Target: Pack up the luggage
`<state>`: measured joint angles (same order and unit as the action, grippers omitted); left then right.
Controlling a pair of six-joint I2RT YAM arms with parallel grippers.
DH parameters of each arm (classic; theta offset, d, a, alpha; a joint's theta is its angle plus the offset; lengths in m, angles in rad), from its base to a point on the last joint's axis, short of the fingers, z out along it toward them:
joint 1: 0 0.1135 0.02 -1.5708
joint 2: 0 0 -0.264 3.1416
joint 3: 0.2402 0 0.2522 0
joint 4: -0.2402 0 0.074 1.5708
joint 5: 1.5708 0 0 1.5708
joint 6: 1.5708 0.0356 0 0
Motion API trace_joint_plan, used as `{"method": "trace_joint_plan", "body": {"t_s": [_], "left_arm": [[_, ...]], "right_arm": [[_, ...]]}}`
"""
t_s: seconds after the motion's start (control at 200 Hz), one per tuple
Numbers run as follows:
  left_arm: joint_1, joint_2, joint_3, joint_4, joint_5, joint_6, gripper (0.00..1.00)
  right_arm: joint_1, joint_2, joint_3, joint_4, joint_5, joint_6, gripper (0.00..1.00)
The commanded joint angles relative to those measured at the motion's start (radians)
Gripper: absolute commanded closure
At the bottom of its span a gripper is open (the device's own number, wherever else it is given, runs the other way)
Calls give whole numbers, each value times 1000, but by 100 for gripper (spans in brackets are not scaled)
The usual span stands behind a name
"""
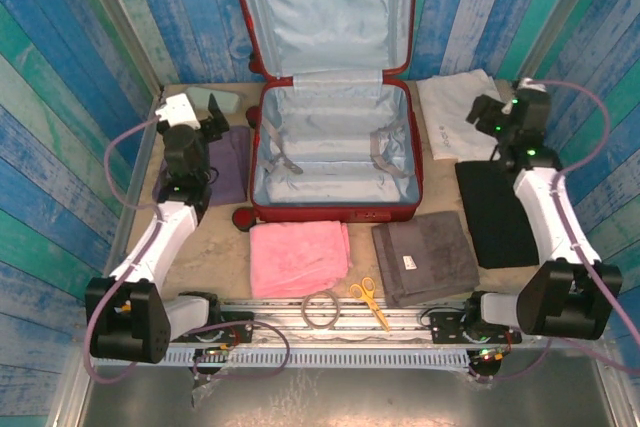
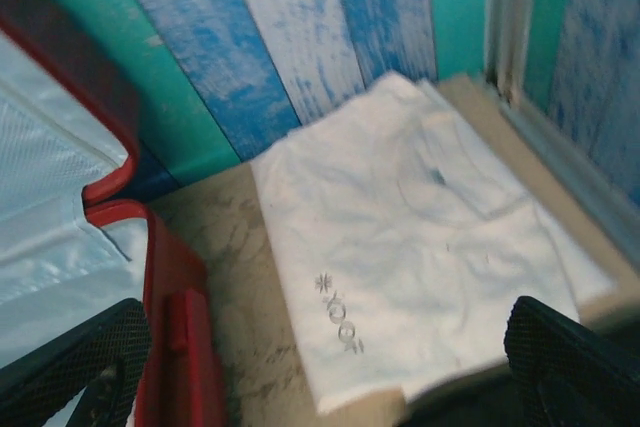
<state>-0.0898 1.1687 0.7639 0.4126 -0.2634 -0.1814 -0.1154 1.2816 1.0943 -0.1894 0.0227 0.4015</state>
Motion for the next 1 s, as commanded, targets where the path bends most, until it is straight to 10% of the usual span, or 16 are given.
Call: {"method": "trace_joint_plan", "body": {"t_s": [0.0,0.401,0.992], "left_arm": [[-32,1,16,-113,184,-50,7],[-194,5,56,-126,362,53,7],[-333,139,110,-184,448,78,7]], "right_arm": [[-115,-74,-4,-349,-161,213,7],[-240,-357,-191,-845,37,311,7],[-403,-440,-516,-728,65,427,5]]}}
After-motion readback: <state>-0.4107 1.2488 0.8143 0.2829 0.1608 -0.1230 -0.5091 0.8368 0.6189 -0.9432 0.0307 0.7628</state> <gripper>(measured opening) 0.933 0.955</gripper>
